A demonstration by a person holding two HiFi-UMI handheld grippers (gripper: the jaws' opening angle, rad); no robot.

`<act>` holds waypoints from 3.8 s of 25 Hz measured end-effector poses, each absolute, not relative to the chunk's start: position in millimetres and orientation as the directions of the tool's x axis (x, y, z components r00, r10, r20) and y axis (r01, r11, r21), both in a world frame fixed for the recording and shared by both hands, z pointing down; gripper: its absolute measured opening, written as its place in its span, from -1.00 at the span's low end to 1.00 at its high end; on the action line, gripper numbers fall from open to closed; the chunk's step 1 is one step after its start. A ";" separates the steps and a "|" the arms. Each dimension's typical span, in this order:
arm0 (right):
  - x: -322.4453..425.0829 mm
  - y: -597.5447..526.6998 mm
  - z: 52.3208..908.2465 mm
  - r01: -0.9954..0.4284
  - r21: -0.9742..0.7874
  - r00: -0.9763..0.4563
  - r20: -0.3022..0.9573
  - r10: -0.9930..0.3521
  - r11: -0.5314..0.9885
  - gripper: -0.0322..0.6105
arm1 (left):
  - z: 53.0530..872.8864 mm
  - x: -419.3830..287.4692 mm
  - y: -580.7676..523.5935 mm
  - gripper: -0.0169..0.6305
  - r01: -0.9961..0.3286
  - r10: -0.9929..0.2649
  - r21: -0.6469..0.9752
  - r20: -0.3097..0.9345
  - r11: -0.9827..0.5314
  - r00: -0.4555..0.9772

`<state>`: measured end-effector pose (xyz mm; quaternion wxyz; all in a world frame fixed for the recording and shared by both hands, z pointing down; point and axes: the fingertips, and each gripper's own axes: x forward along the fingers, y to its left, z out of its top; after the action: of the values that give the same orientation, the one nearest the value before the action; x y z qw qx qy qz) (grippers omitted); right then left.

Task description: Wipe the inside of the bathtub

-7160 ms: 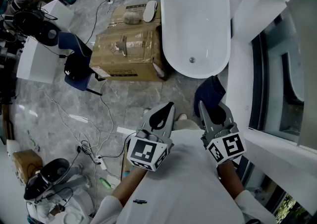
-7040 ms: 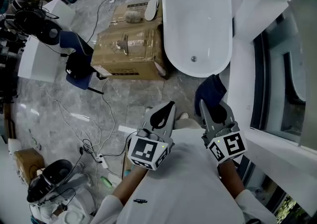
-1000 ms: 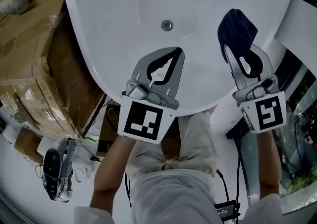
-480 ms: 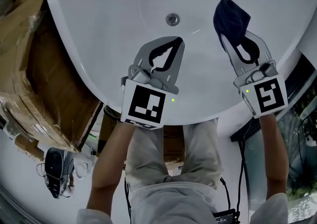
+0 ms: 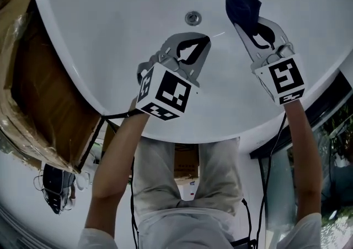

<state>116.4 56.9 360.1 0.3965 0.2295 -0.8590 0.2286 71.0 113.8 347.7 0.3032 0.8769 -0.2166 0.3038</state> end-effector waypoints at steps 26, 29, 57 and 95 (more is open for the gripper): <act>134.2 143.8 550.3 0.019 -0.455 -0.241 0.862 0.446 0.890 -0.73 | 507.5 87.8 175.2 -0.95 -0.360 0.133 0.411 0.792 -0.837 0.595; 141.1 153.3 557.4 0.160 -0.475 -0.170 0.850 0.498 0.865 -0.73 | 514.6 90.5 185.1 -0.95 -0.341 0.154 0.420 0.790 -0.841 0.593; 178.8 249.7 609.4 0.470 -0.621 0.110 0.746 0.657 0.627 -0.72 | 548.5 102.4 221.2 -0.95 -0.298 0.218 0.425 0.815 -0.855 0.537; 185.0 309.1 507.9 0.478 -0.666 0.102 0.690 0.717 0.573 -0.73 | 486.7 100.8 252.2 -0.95 -0.229 0.300 0.481 0.785 -0.846 0.542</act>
<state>185.0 309.1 507.9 0.5895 -0.4508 -0.6625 0.1015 100.8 252.2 486.7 0.2763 0.8335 0.0213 0.4780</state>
